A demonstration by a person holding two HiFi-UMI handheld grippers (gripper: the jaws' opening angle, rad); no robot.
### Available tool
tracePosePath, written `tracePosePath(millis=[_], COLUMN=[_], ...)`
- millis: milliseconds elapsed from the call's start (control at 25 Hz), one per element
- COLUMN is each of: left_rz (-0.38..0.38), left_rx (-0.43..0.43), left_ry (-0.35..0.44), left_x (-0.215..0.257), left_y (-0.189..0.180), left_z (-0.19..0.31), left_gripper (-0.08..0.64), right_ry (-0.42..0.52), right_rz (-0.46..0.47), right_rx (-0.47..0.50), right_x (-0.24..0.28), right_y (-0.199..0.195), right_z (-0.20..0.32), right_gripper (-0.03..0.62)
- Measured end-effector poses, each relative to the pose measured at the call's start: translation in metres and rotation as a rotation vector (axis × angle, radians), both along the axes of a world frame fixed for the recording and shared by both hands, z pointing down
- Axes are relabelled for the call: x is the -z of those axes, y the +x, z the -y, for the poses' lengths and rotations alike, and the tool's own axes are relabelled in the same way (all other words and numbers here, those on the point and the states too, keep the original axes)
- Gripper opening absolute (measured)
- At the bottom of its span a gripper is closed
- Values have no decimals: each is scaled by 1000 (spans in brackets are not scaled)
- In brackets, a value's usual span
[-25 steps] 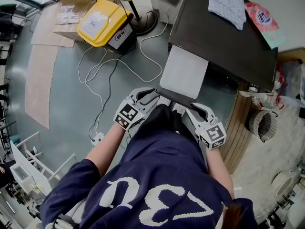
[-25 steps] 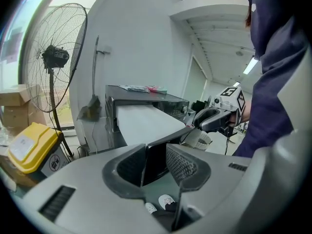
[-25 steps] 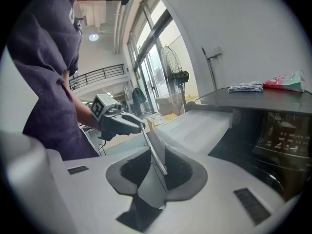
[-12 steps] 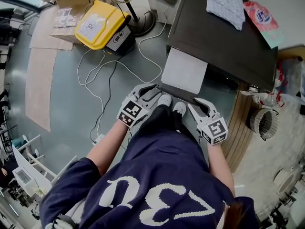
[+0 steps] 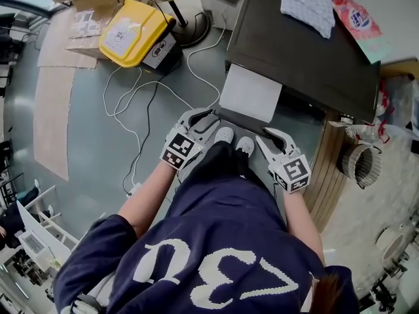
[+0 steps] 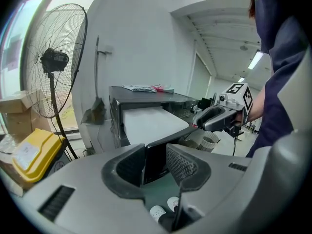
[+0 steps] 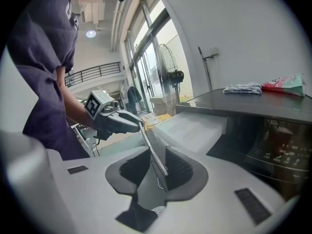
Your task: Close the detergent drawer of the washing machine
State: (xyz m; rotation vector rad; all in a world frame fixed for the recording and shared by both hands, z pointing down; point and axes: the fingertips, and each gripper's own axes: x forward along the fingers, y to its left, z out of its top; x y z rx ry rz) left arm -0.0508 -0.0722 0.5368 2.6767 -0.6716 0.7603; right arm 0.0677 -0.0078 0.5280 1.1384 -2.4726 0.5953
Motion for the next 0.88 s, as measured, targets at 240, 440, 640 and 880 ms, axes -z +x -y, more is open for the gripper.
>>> tracePosePath(millis=[240, 440, 640, 880], left_rz=[-5, -5, -6, 10], left_rx=[10, 18, 22, 17], left_ry=[8, 15, 27, 58], left_x=[0, 0, 3, 3], left_y=[6, 14, 22, 31], left_z=[12, 27, 45, 64], left_gripper=[146, 146, 146, 146], right_ry=[12, 23, 36, 40], right_rz=[-11, -18, -24, -23], right_rx=[-11, -28, -51, -82], right_x=[1, 1, 5, 5], right_y=[6, 15, 24, 33], right_z=[13, 29, 47, 68], right_gripper=[115, 118, 124, 137])
